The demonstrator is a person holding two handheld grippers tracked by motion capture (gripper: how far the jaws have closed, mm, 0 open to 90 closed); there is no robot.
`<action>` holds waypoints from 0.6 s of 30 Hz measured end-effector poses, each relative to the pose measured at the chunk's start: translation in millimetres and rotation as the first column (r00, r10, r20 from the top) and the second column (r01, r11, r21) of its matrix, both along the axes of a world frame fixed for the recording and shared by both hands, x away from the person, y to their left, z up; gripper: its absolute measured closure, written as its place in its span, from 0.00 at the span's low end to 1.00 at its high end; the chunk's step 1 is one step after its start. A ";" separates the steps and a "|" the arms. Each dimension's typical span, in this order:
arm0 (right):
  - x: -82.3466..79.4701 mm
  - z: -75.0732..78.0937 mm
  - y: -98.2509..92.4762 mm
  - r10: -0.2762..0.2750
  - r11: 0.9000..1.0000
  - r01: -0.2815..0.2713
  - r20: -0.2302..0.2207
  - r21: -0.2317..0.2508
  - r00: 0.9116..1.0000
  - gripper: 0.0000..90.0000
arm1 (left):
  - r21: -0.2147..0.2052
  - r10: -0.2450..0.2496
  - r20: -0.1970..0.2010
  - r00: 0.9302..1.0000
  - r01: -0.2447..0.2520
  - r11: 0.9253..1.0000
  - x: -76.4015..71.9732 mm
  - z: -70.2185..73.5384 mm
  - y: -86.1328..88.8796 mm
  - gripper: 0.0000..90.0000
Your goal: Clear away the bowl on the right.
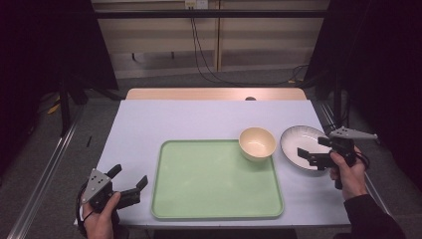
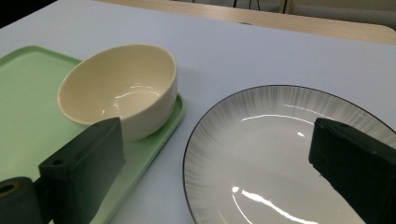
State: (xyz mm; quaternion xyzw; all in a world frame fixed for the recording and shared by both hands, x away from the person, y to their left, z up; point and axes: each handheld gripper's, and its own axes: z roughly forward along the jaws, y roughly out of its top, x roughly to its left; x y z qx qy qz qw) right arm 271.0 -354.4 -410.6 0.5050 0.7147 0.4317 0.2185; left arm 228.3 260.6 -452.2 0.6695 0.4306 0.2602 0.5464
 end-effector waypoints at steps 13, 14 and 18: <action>-30.4 -8.4 -6.5 -0.016 1.000 0.016 0.020 0.023 1.000 0.04 | -0.005 0.012 0.001 1.000 -0.012 1.000 -0.4 0.1 0.8 0.02; -32.7 -8.6 -6.8 -0.024 0.999 0.023 0.018 0.027 1.000 0.04 | -0.005 0.013 0.001 1.000 -0.013 1.000 -0.4 0.0 0.7 0.02; -41.4 -11.2 -11.3 -0.025 0.999 0.024 0.013 0.031 1.000 0.03 | -0.004 0.016 0.000 1.000 -0.016 1.000 -0.3 0.0 1.0 0.02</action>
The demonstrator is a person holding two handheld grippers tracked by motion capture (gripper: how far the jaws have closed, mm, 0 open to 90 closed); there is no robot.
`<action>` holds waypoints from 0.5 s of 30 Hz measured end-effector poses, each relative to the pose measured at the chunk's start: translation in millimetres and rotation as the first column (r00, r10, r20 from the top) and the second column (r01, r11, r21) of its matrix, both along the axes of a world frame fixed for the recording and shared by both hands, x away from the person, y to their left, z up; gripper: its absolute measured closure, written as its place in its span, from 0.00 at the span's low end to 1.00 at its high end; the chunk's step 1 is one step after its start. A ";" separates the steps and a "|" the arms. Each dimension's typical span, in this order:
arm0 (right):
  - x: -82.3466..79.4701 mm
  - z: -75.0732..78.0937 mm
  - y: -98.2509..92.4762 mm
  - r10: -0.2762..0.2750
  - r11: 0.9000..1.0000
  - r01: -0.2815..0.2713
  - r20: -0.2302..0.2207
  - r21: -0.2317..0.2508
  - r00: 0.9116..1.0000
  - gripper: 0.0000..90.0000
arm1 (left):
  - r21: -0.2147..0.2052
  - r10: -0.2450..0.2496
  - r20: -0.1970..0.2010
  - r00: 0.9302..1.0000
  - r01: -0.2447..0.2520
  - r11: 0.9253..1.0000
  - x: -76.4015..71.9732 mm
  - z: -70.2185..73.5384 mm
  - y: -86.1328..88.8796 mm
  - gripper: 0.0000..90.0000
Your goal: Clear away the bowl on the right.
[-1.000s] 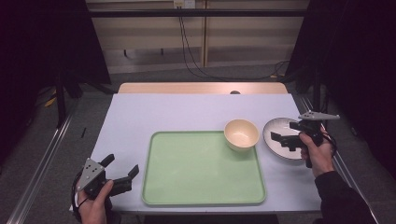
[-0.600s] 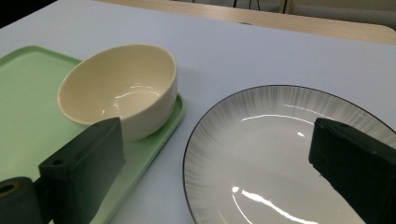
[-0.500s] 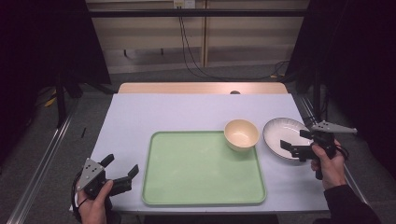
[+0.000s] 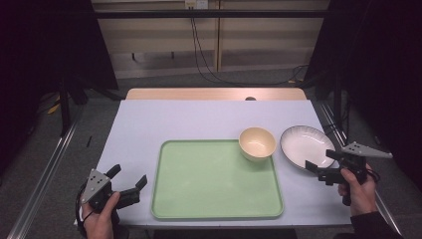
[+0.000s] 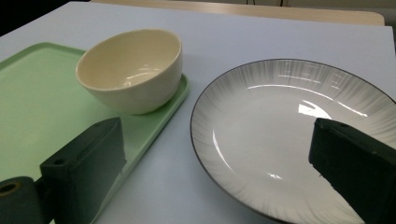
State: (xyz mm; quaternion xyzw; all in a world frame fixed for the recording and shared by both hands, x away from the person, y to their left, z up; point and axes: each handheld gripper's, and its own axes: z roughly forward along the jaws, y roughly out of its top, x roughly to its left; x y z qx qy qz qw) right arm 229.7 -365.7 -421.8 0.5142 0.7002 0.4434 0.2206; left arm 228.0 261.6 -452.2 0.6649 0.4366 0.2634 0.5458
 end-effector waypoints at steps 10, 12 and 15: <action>-21.7 -6.1 -4.9 -0.026 0.999 0.025 0.010 0.033 1.000 0.04 | -0.005 -0.004 0.001 1.000 0.004 1.000 -0.3 -0.1 0.5 0.02; -26.7 -7.4 -6.6 -0.026 0.999 0.025 0.010 0.039 1.000 0.05 | -0.006 0.000 0.002 1.000 0.000 1.000 -0.4 -0.1 0.2 0.02; -33.3 -8.7 -9.2 -0.021 0.998 0.020 0.027 0.054 0.999 0.05 | -0.004 -0.006 0.001 1.000 0.006 1.000 -0.5 0.1 0.0 0.02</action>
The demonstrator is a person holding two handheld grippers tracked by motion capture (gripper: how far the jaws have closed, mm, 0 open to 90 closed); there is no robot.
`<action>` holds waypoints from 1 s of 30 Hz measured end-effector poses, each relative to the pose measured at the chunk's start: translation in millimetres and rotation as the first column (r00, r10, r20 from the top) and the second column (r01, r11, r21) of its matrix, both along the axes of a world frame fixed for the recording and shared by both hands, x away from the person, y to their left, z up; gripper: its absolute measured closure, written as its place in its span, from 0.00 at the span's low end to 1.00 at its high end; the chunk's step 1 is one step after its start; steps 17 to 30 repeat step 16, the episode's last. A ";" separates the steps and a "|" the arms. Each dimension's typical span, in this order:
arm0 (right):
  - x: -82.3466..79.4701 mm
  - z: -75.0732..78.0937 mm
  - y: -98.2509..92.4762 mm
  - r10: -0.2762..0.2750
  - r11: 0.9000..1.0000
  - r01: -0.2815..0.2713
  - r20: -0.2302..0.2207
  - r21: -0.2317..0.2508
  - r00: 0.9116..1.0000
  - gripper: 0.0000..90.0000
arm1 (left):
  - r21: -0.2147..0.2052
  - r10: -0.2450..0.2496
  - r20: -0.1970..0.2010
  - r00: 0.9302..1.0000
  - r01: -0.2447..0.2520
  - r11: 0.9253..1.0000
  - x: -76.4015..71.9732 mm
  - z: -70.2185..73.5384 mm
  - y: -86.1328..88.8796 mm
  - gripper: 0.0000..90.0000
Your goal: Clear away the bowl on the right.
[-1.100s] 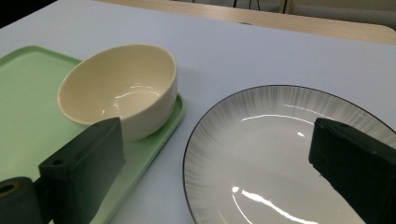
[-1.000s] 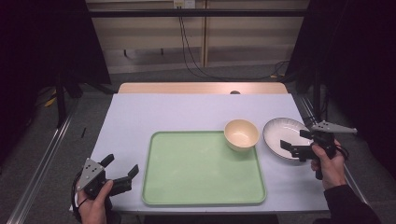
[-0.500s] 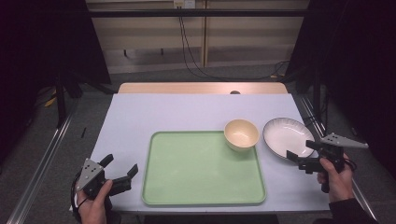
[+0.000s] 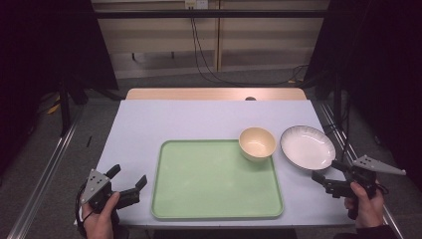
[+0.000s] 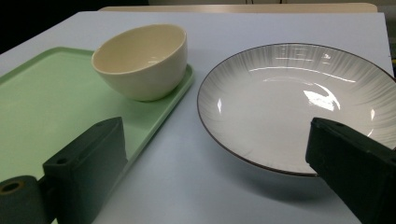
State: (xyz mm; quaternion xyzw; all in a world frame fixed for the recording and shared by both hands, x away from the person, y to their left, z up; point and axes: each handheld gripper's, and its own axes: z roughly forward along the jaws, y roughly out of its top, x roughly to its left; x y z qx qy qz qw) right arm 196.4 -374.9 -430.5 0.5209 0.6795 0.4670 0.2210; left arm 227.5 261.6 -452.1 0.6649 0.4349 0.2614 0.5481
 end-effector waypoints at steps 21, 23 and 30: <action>-12.1 -9.1 -4.1 -0.003 1.000 0.003 -0.014 -0.019 1.000 0.06 | -0.001 -0.005 0.002 1.000 0.005 1.000 1.1 -0.1 0.4 0.02; -12.1 -9.1 -4.1 -0.003 1.000 0.003 -0.014 -0.019 1.000 0.06 | -0.001 -0.005 0.002 1.000 0.005 1.000 1.1 -0.1 0.4 0.02; -12.1 -9.1 -4.1 -0.003 1.000 0.003 -0.014 -0.019 1.000 0.06 | -0.001 -0.005 0.002 1.000 0.005 1.000 1.1 -0.1 0.4 0.02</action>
